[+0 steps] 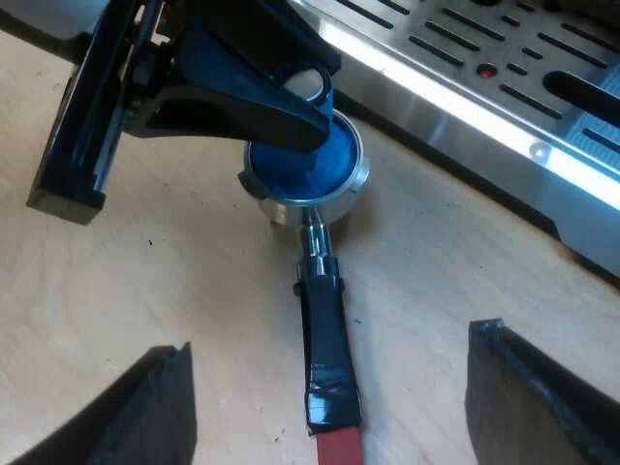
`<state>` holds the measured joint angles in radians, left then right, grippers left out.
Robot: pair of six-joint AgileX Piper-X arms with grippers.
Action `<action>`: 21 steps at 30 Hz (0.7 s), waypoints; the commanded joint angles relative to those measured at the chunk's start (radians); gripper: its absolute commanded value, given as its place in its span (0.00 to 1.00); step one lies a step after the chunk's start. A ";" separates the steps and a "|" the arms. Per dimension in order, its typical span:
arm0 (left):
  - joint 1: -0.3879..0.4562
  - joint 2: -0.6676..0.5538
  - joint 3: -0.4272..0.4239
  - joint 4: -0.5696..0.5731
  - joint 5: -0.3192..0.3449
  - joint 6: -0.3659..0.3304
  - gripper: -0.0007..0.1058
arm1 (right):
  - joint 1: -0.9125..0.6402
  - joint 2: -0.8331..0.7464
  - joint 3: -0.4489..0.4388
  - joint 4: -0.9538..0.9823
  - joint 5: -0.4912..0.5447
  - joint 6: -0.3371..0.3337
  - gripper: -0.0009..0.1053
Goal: Grind coffee beans and then tamp
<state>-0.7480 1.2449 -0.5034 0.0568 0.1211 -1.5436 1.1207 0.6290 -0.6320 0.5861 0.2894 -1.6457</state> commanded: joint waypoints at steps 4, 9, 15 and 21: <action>-0.005 0.047 0.040 0.147 0.006 -0.027 0.01 | 0.001 -0.007 0.000 -0.007 0.007 -0.010 0.58; -0.005 0.047 0.040 0.149 0.006 -0.027 0.01 | 0.001 -0.007 0.000 -0.007 0.007 -0.010 0.58; -0.005 0.047 0.040 0.149 0.010 -0.027 0.01 | 0.001 -0.007 0.000 -0.007 0.007 -0.010 0.58; -0.005 0.042 -0.003 0.170 0.010 -0.027 0.01 | 0.001 -0.007 0.000 -0.007 0.007 -0.010 0.58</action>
<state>-0.7480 1.2475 -0.5358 0.0990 0.1270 -1.5493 1.1207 0.6290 -0.6320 0.5861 0.2894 -1.6457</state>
